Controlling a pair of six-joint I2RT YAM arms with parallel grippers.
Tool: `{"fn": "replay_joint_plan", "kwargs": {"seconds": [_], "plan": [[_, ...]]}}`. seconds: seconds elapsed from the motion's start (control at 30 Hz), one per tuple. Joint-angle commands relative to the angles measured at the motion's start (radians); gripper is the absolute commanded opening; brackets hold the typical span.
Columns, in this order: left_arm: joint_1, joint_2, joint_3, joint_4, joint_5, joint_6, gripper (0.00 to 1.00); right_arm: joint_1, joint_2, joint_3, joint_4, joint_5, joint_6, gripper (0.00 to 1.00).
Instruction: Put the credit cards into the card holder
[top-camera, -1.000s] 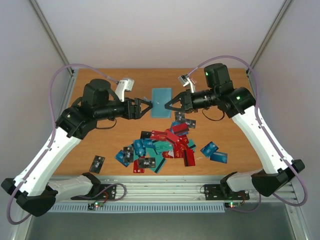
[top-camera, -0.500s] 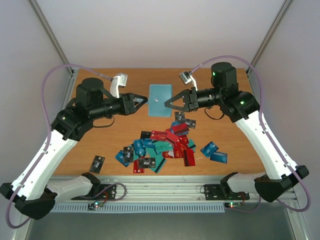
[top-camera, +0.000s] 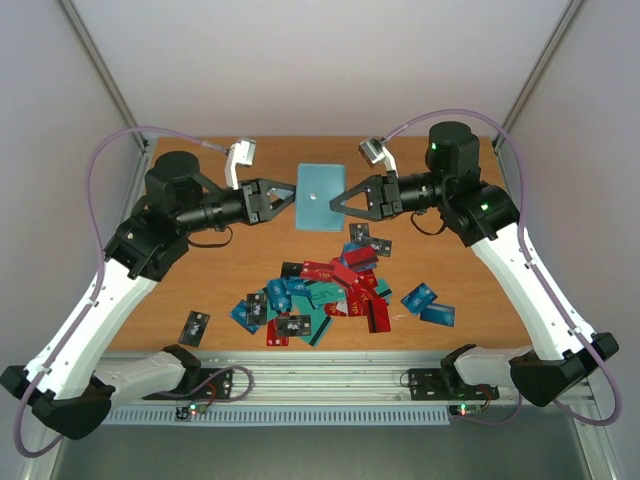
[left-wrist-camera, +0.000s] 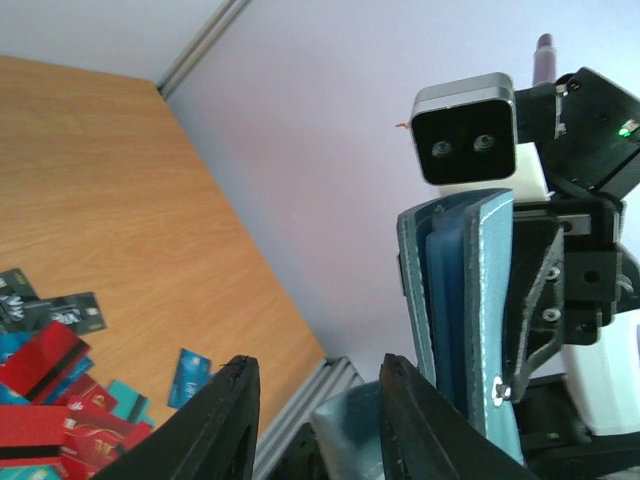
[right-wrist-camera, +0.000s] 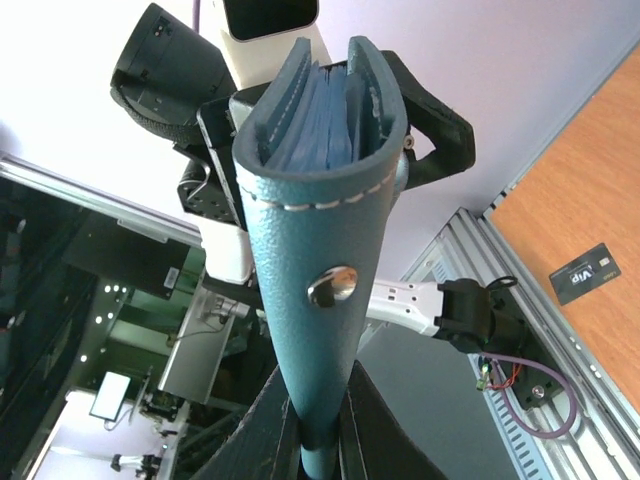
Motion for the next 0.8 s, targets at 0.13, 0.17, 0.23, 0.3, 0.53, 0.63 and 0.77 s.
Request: {"fn": "replay_joint_plan", "kwargs": {"seconds": [0.13,0.17,0.23,0.3,0.53,0.63,0.77], "plan": [[-0.005,-0.009,-0.022,0.161,0.136,-0.05,0.06,0.005,-0.005,-0.009,0.085,-0.039,0.044,0.01],[-0.005,-0.009,-0.022,0.165,0.138,-0.055,0.01,0.005,-0.004,-0.011,0.086,-0.036,0.045,0.01],[-0.005,-0.009,-0.022,0.171,0.136,-0.062,0.0,0.001,-0.002,-0.013,0.083,-0.022,0.042,0.03],[-0.005,-0.01,-0.023,0.17,0.123,-0.068,0.0,-0.008,-0.001,-0.019,0.058,0.007,0.033,0.08],[-0.005,-0.003,0.018,-0.024,-0.082,-0.007,0.0,-0.032,0.047,0.046,-0.286,0.243,-0.167,0.81],[-0.005,-0.001,0.028,-0.083,-0.167,0.035,0.0,-0.033,0.062,0.055,-0.37,0.317,-0.212,0.9],[-0.004,0.009,0.018,-0.125,-0.253,0.063,0.0,-0.033,0.07,0.039,-0.408,0.411,-0.21,0.98]]}}
